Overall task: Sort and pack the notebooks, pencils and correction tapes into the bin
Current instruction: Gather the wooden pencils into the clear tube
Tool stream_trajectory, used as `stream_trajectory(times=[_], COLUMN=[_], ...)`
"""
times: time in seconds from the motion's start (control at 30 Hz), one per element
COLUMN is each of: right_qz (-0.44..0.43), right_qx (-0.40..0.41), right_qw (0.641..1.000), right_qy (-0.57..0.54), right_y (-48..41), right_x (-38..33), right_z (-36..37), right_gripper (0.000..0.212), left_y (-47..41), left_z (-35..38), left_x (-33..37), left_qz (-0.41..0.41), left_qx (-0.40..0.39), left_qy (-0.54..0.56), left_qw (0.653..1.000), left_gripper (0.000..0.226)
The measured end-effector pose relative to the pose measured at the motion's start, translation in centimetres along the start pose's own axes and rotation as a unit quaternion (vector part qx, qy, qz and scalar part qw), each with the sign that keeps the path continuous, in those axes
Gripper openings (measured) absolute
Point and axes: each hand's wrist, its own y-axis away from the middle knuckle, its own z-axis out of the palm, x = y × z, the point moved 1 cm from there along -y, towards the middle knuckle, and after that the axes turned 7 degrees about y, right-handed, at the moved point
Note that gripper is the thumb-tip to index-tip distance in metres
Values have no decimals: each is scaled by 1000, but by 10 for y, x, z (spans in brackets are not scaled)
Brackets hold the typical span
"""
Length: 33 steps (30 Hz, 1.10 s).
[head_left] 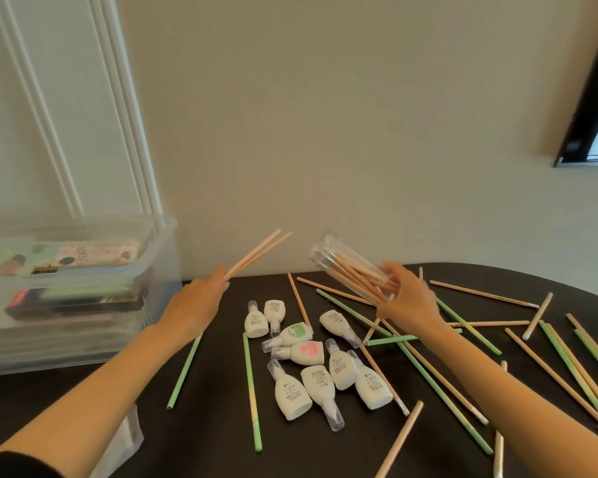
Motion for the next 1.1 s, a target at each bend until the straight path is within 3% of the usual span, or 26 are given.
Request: stream_trajectory(times=[0.13, 0.3, 0.47, 0.67, 0.87, 0.97, 1.1], right_qz=[62, 41, -4, 17, -88, -121, -130], right_qx=[29, 36, 33, 9, 49, 57, 14], right_qw=[996, 991, 999, 993, 992, 986, 989], right_qy=[60, 120, 17, -113, 75, 99, 69], right_y=[19, 41, 59, 69, 77, 83, 91], right_x=[19, 27, 26, 34, 31, 22, 4], right_z=[-23, -46, -49, -63, -74, -75, -66], right_gripper=[74, 71, 74, 75, 71, 67, 72], left_y=[23, 57, 71, 83, 87, 86, 85], left_z=[-20, -36, -50, -73, -87, -93, -91], left_x=[16, 47, 81, 97, 117, 131, 155], left_qz=[49, 103, 129, 113, 135, 150, 128], left_qx=[33, -21, -76, -111, -144, -102, -15], left_qy=[20, 115, 164, 182, 120, 132, 305], left_qw=[998, 988, 975, 970, 973, 974, 944], left_gripper=[16, 13, 14, 15, 12, 9, 18])
